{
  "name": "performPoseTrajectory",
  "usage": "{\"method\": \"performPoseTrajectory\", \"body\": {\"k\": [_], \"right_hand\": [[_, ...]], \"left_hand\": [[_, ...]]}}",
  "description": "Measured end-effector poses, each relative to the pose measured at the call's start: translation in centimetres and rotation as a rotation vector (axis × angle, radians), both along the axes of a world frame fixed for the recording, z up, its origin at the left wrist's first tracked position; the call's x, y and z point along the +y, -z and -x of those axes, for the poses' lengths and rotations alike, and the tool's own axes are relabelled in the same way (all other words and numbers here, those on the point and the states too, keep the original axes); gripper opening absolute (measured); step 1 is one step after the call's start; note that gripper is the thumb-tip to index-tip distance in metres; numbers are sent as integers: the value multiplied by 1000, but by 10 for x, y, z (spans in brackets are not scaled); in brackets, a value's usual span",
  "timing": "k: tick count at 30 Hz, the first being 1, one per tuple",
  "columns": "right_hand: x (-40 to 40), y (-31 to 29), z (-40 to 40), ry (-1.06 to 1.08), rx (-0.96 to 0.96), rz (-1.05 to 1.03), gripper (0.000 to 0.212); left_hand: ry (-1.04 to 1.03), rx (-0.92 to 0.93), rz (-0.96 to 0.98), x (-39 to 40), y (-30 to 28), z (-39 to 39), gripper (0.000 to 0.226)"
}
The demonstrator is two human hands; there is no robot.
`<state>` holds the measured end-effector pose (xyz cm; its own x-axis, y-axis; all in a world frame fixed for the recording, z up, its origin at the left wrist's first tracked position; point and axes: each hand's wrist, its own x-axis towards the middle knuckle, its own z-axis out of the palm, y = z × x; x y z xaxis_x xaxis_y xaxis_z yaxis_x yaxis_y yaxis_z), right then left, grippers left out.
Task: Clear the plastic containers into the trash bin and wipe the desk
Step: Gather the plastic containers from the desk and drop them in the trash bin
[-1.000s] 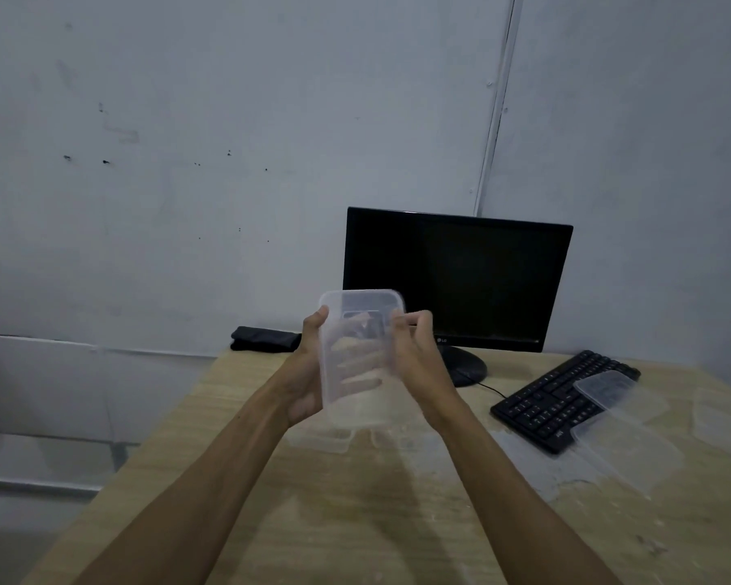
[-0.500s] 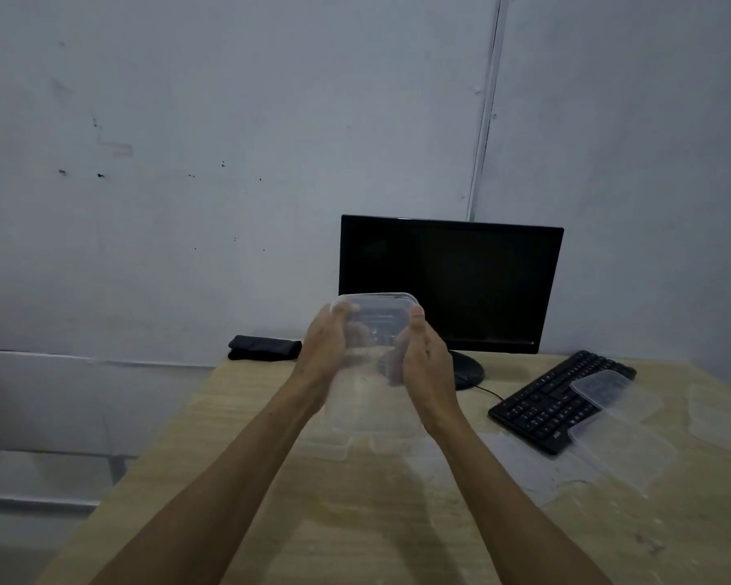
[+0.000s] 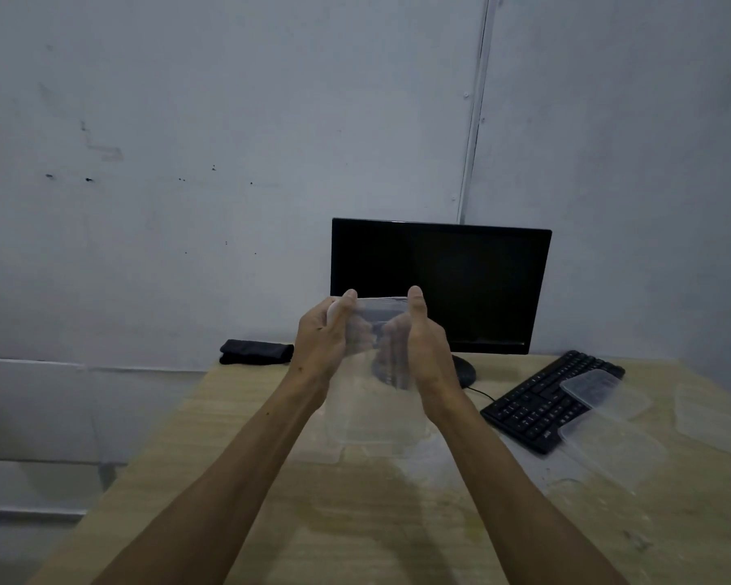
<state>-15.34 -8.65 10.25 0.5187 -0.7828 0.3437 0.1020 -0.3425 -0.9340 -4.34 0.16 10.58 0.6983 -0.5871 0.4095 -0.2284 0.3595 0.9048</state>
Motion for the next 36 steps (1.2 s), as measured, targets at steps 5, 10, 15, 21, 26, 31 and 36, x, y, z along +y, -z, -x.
{"method": "performPoseTrajectory", "body": {"k": [5,10,15,21,26,31,36], "right_hand": [[-2,6,0,-26,-78,-47,54],[-3,9,-1,-31,-76,-27,57],[-4,11,-1,-9,-98,-67,65],[-2,2,6,-25,41,-71,78],[5,15,10,99,144,17,73],[0,16,0,247,63,-106,76],[9,17,0,252,54,-138,69]], "left_hand": [[14,-96,-1,3,-4,1,39],[80,-1,-123,1,-2,4,58],[53,-41,-44,2,-7,7,38],[18,65,-20,-2,-11,1,38],[-48,280,-14,-1,-18,-11,43],[-56,44,-214,0,22,16,71],[-237,-71,-217,2,34,21,80]]}}
